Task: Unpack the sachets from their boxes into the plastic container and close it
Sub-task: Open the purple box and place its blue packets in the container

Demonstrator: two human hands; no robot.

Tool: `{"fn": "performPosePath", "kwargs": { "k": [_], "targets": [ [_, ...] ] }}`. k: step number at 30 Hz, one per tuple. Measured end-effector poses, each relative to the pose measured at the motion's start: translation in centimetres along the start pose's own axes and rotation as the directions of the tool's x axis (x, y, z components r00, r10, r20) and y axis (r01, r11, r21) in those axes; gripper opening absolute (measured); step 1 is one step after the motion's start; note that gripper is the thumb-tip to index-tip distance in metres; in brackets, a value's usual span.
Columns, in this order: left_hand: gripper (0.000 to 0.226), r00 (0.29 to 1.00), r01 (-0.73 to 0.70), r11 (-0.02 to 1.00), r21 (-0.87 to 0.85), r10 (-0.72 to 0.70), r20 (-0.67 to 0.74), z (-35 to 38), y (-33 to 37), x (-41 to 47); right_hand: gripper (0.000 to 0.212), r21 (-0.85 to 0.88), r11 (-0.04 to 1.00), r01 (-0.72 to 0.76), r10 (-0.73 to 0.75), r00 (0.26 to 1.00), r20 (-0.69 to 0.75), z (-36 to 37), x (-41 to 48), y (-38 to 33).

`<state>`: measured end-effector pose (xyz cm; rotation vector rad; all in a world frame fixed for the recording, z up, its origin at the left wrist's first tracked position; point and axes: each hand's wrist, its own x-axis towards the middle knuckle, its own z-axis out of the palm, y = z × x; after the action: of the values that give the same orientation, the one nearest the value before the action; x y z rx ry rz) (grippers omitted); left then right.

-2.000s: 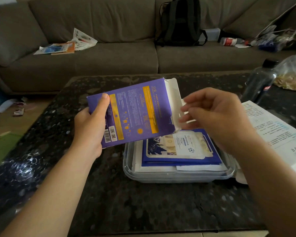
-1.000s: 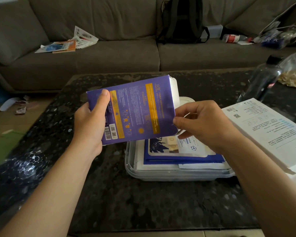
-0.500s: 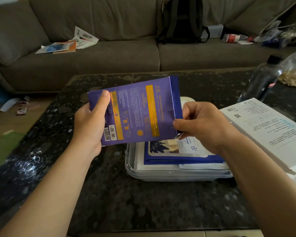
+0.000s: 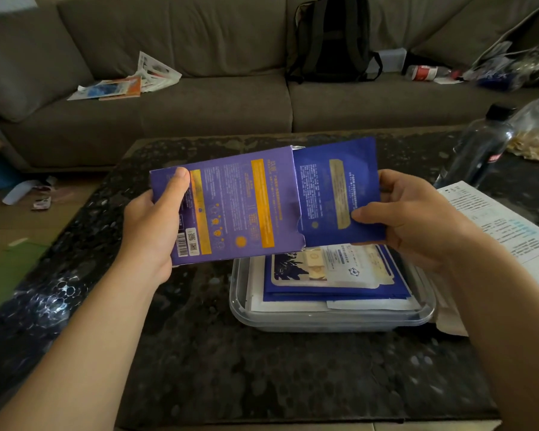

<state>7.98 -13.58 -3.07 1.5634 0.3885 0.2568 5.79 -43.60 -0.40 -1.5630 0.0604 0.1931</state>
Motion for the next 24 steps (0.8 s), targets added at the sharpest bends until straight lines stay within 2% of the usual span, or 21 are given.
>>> {"fn": "performPosePath", "kwargs": {
  "k": [4,6,8,10,12,14,18,24],
  "targets": [
    [0.032,1.000,0.001,1.000,0.022,-0.001,0.025,-0.1,0.1,0.1,0.041,-0.058,0.994,0.097,-0.104,0.985,-0.135,-0.3,0.0,-0.6],
    [0.032,0.999,-0.011,0.999,0.037,0.009,0.037,-0.1,0.1,0.1,0.059,-0.220,0.957,0.188,-0.231,0.955,-0.187,-0.3,-0.2,-1.2],
    [0.031,0.998,-0.029,0.999,0.045,0.027,0.051,0.1,-0.1,0.1,0.075,-0.390,0.885,0.255,-0.321,0.940,-0.112,0.0,-0.5,-1.6],
    [0.029,0.997,-0.045,0.998,0.048,0.042,0.066,0.3,-0.2,0.0,0.066,-0.513,0.806,0.296,-0.374,0.926,-0.052,0.6,-0.6,-1.5],
    [0.027,0.997,-0.050,0.998,0.041,0.047,0.067,0.4,-0.3,0.0,0.045,-0.613,0.734,0.292,-0.429,0.900,-0.084,0.8,-0.3,-1.3],
    [0.027,0.997,-0.052,0.998,0.044,0.049,0.058,0.3,-0.4,0.1,0.037,-0.621,0.732,0.280,-0.447,0.885,-0.129,0.6,-0.2,-1.1],
    [0.027,0.999,-0.044,0.998,0.035,0.043,0.015,-0.3,-0.4,0.7,0.022,-0.532,0.802,0.270,-0.434,0.876,-0.210,-0.5,-0.4,-1.4],
    [0.034,0.997,0.035,0.999,-0.016,-0.036,-0.062,-1.4,-0.5,1.6,0.029,-0.340,0.876,0.341,-0.456,0.815,-0.358,-1.2,-0.7,-1.4]
  ]
}}
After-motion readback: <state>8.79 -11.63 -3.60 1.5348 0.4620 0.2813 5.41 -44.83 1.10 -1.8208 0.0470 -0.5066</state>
